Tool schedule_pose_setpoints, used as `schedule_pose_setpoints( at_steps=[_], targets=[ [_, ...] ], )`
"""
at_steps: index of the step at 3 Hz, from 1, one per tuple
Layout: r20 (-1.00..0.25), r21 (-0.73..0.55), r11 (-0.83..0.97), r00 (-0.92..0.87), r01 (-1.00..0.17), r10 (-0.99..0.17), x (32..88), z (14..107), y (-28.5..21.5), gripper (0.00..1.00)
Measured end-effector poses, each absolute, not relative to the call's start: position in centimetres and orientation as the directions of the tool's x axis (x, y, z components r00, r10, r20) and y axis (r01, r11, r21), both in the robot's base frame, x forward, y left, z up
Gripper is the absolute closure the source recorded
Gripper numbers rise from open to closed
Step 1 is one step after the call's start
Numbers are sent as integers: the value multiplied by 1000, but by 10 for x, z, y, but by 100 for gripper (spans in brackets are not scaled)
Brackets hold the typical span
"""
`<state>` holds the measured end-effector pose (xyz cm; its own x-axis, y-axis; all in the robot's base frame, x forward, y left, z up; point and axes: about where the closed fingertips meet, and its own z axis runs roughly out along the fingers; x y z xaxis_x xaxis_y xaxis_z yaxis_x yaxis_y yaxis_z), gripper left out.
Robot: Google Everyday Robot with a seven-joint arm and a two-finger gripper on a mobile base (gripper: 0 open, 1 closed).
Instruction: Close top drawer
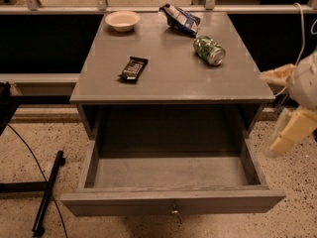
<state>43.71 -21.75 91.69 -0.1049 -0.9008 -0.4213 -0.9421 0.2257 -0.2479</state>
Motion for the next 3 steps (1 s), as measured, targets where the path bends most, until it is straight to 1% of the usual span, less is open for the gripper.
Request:
schedule_pose_setpoints(
  at_steps=[1, 2, 3],
  targets=[
    [-553, -264, 258, -73, -930, -830, 431, 864, -224, 0],
    [-588, -315, 226, 3, -922, -809, 424, 823, -230, 0],
    [-571, -359, 175, 68, -917, -818, 422, 817, -232, 0]
  ],
)
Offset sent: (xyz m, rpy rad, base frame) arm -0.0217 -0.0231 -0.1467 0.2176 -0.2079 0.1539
